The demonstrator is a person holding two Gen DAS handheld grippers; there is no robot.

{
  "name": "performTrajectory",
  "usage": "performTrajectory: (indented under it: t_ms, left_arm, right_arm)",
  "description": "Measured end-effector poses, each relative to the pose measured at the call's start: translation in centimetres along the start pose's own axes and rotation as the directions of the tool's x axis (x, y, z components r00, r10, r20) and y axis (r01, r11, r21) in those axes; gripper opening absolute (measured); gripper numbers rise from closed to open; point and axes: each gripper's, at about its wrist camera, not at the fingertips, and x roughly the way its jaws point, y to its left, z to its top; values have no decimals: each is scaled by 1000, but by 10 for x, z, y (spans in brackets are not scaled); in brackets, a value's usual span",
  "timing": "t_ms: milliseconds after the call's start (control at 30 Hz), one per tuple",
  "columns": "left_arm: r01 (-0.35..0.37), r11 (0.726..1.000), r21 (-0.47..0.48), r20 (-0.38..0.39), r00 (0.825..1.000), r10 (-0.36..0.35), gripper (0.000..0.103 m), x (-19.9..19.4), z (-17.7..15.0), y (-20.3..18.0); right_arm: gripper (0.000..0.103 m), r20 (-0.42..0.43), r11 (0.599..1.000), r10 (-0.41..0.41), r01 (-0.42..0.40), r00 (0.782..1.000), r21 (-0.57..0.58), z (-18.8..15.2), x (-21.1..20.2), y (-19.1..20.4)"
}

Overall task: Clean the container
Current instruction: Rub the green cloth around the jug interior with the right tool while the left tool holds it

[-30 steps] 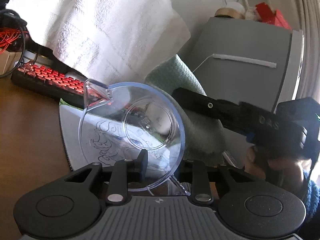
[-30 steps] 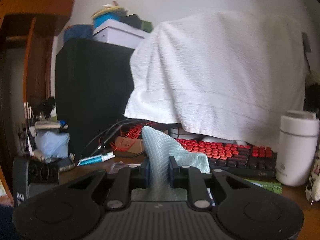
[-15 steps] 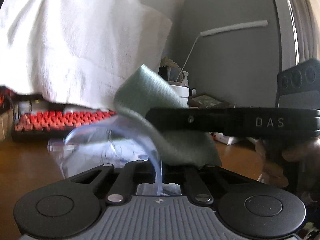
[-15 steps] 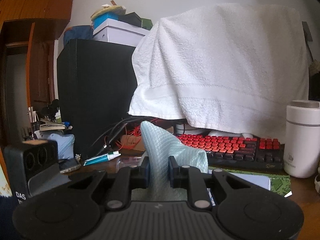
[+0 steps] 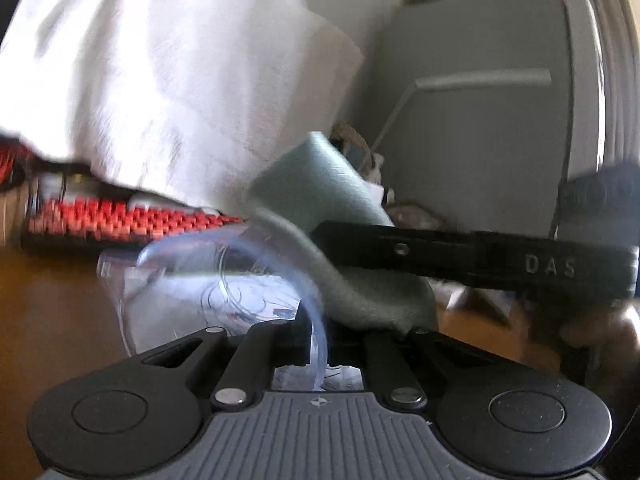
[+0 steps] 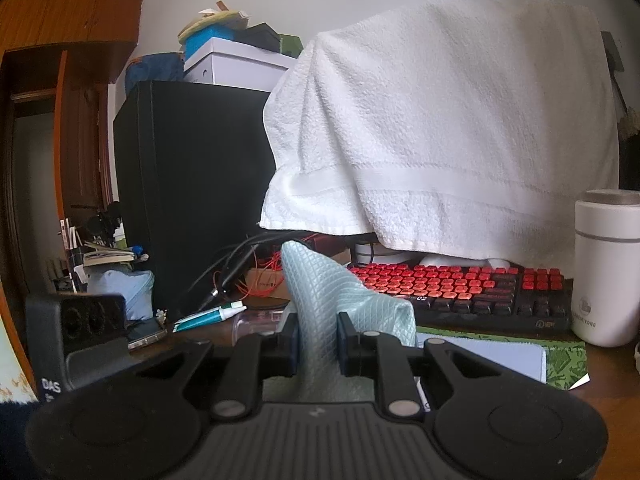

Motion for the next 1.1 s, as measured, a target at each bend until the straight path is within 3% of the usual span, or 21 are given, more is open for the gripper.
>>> performTrajectory:
  t_ms: [333,467,600,1000,1100]
  left_arm:
    - [-9,1000,-8,14,1000,9,7,1,-3,-3]
    - [-4,1000,-11,7,1000,5,7,2,-3,-1]
    - [-3,1000,-13,5,1000,3,8,1,-4,0]
    - [-1,1000,-26,0,1000,1,8,-1,-3,0]
    - [1,1000,-26,-5,1000,-1,9,0,-3,1]
  right_arm:
    - [17,-7,1000,9,-8,1000,3,3,2,-1]
    - [18,1,995,85,-85,996,-50,5,4,10]
    - [17,0,992,64,-63,998,-113,6,11,15]
    - [17,10,997,-54,55,998,-46,16,22,-11]
    - [17,14,997,17,-16,1000,-81,14,22,-1]
